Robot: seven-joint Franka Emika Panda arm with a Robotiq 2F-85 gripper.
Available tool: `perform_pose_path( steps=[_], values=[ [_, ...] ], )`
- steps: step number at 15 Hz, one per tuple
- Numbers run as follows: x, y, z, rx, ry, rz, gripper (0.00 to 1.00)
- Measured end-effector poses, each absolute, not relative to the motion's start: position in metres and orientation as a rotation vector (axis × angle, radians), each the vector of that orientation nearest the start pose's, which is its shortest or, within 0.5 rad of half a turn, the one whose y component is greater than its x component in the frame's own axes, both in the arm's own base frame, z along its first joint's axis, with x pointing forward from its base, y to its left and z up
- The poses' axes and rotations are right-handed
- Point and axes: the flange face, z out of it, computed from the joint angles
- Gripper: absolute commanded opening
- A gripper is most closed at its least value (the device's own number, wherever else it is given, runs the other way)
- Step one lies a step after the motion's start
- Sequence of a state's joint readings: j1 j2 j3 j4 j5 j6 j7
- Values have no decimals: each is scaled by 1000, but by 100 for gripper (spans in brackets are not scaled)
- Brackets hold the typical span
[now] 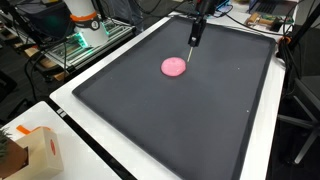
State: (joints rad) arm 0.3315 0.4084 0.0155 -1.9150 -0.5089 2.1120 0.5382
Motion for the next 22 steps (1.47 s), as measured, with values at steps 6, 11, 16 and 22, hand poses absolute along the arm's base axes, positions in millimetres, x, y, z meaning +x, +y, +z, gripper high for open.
perform_pose_path(
  steps=[6,11,16,22],
  values=[
    [563,200,263,-3671,-149,21,3],
    [554,207,257,-3689,-116,26,3],
    [550,210,253,-3691,-102,32,3],
    [554,202,257,-3676,-54,71,3]
  ],
)
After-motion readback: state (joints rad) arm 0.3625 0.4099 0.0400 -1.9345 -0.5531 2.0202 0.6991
